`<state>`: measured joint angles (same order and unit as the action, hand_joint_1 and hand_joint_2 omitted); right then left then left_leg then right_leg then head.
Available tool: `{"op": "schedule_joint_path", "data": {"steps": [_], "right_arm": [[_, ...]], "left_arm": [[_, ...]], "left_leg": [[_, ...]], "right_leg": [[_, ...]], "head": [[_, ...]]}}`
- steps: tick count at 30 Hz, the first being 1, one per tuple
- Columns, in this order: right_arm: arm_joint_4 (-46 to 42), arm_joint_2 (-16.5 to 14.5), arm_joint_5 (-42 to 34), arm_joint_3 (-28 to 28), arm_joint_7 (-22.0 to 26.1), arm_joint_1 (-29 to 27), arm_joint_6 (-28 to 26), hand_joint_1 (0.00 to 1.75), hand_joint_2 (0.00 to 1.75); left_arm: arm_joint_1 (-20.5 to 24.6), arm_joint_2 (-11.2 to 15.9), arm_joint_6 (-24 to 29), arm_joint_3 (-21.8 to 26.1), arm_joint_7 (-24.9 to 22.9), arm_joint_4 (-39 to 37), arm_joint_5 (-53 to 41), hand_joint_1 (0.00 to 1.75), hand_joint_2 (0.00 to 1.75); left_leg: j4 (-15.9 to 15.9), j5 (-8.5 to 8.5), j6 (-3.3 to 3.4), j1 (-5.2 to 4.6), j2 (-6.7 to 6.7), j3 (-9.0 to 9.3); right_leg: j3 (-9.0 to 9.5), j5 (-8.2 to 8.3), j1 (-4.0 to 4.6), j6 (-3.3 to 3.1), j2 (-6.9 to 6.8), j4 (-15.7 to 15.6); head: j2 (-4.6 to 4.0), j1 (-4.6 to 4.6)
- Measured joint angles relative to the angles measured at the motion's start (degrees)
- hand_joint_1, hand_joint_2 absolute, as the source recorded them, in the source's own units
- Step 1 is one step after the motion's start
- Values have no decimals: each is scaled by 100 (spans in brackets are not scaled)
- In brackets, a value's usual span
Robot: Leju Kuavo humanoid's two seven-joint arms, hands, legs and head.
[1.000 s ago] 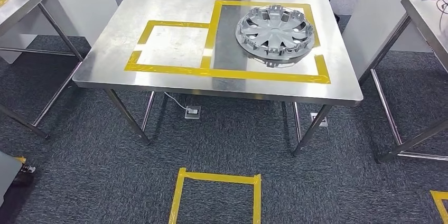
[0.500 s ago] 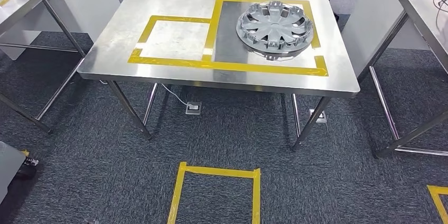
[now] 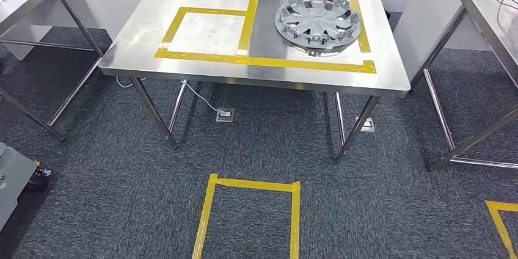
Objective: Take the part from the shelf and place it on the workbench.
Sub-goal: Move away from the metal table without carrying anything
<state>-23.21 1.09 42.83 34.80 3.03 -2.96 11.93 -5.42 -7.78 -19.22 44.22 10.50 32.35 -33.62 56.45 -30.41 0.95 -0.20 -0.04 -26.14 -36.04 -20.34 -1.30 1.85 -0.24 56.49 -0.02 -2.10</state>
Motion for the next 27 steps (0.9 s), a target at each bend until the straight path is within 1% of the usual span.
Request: {"op": "schedule_joint_path", "data": {"steps": [1,2,3,4,5,6,7,8,9,10,11,12,13,14,15,16,17,18,19,20,21,22,23,24,25,26,27], "right_arm": [[-5,1,-123,-96,-8,-5,-35,0,0],[-6,-1,-240,-187,-21,-23,-66,0,0],[-6,-5,-356,-279,-36,-51,-97,0,0],[-4,-9,-477,-373,-48,-81,-128,0,0],[0,-14,-595,-467,-58,-119,-159,0,0],[10,-17,-713,-561,-65,-161,-191,0,0],[30,-17,-826,-649,-71,-204,-221,0,0],[61,-18,-941,-738,-78,-254,-253,0,0],[100,-21,-1056,-828,-85,-309,-282,0,0],[140,-24,-1167,-915,-92,-365,-310,0,0],[175,-22,-1282,-1005,-97,-420,-342,0,0],[204,-19,-1398,-1094,-100,-466,-374,0,0],[230,-16,-1512,-1180,-104,-505,-408,0,0],[252,-13,-1624,-1264,-110,-535,-441,0,0],[272,-13,-1738,-1347,-121,-561,-476,0,0],[286,-16,-1858,-1436,-133,-584,-508,0,0],[292,-16,-1975,-1526,-147,-594,-542,0,0],[292,-17,-2097,-1618,-157,-594,-576,0,0],[285,-22,-2211,-1709,-161,-582,-606,0,0],[262,-27,-2321,-1796,-164,-558,-635,0,0],[230,-36,-2422,-1879,-165,-527,-663,0,0],[180,-46,-2522,-1964,-166,-486,-690,0,44],[119,-55,-2615,-2040,-170,-434,-715,0,87],[49,-60,-2698,-2109,-175,-374,-739,0,131],[-29,-62,-2783,-2177,-181,-309,-761,0,131],[-103,-61,-2857,-2235,-187,-251,-785,0,87],[-178,-60,-2937,-2298,-190,-189,-809,0,44]], "left_arm": [[-26,19,57,-120,-32,-38,97,0,0],[-42,32,110,-237,-61,-64,190,0,0],[-49,46,163,-358,-87,-79,285,0,0],[-47,62,217,-483,-116,-89,383,0,0],[-43,80,269,-605,-143,-92,475,0,0],[-33,101,322,-726,-171,-93,567,0,0],[-16,120,373,-840,-197,-92,654,0,0],[12,139,424,-957,-224,-89,743,0,0],[46,157,476,-1073,-250,-77,833,0,0],[83,173,528,-1185,-276,-63,922,0,0],[118,186,579,-1301,-302,-48,1014,0,0],[144,199,630,-1416,-329,-32,1106,0,0],[165,214,680,-1529,-354,-23,1194,0,0],[176,230,730,-1639,-380,-17,1282,0,0],[180,245,782,-1749,-408,-14,1369,0,0],[173,266,837,-1862,-436,-19,1462,0,0],[151,280,889,-1973,-468,-33,1554,0,0],[118,296,943,-2086,-500,-59,1648,0,0],[76,317,997,-2194,-530,-102,1741,0,0],[28,337,1046,-2294,-560,-164,1825,0,0],[-23,360,1094,-2389,-586,-236,1904,0,0],[-86,385,1142,-2485,-612,-324,1983,0,0],[-157,405,1181,-2573,-637,-417,2053,0,0],[-236,421,1218,-2656,-659,-513,2118,0,0],[-317,437,1255,-2736,-681,-611,2183,0,0],[-383,447,1287,-2811,-700,-699,2241,0,0],[-448,464,1325,-2897,-720,-790,2308,0,0]], "left_leg": [[-2,57,55,0,16,-54],[-16,127,115,3,30,-120],[-36,211,173,7,43,-203],[-48,291,219,8,55,-293],[-46,365,251,-9,58,-387],[-42,440,267,-28,64,-474],[-37,513,276,-48,71,-562],[-31,586,280,-67,76,-650],[-27,657,280,-84,78,-737],[-23,723,276,-96,77,-816],[-18,783,265,-108,76,-883],[-15,841,247,-116,83,-928],[-23,898,223,-118,95,-951],[-33,951,195,-112,108,-967],[-49,1007,167,-103,120,-976],[-49,1022,132,-89,111,-993],[-2,950,92,-77,90,-1027],[129,775,46,-61,63,-1076],[374,500,-4,-36,35,-1149],[728,186,-52,-6,20,-1233],[1111,-68,-96,32,14,-1309],[1434,-196,-139,70,12,-1343],[1611,-193,-180,106,12,-1307],[1551,-63,-222,144,12,-1157],[1302,100,-271,186,12,-913],[929,193,-327,226,3,-631],[526,208,-357,245,-48,-348]], "right_leg": [[-24,15,-7,27,-2,4],[-72,-67,-10,22,-2,69],[-153,-256,-8,-11,0,243],[-256,-541,-9,-66,3,547],[-359,-841,-4,-114,7,921],[-429,-1067,-3,-131,10,1306],[-442,-1181,-2,-115,11,1600],[-359,-1171,2,-75,11,1718],[-171,-1080,12,-31,10,1627],[123,-972,31,-15,10,1318],[491,-928,60,-36,5,852],[819,-939,87,-77,0,376],[1037,-966,116,-118,-4,28],[1141,-1002,139,-147,-6,-181],[1136,-979,155,-164,-5,-249],[1090,-920,143,-191,-14,-259],[1049,-867,123,-232,-28,-284],[997,-799,99,-275,-41,-300],[938,-730,70,-303,-53,-311],[870,-668,68,-314,-54,-308],[800,-607,63,-305,-56,-302],[727,-546,50,-283,-58,-289],[649,-491,29,-252,-60,-267],[566,-446,-2,-213,-60,-230],[485,-409,-36,-173,-59,-181],[411,-383,-60,-137,-56,-129],[335,-356,-76,-93,-45,-80]], "head": [[0,-2],[0,4],[0,14],[0,26],[0,34],[0,39],[0,39],[0,38],[0,38],[0,39],[0,38],[0,31],[0,25],[0,27],[0,31],[0,44],[0,52],[0,42],[0,32],[0,17],[0,6],[0,6],[0,5],[0,5],[0,4],[0,-2],[0,-10]]}}
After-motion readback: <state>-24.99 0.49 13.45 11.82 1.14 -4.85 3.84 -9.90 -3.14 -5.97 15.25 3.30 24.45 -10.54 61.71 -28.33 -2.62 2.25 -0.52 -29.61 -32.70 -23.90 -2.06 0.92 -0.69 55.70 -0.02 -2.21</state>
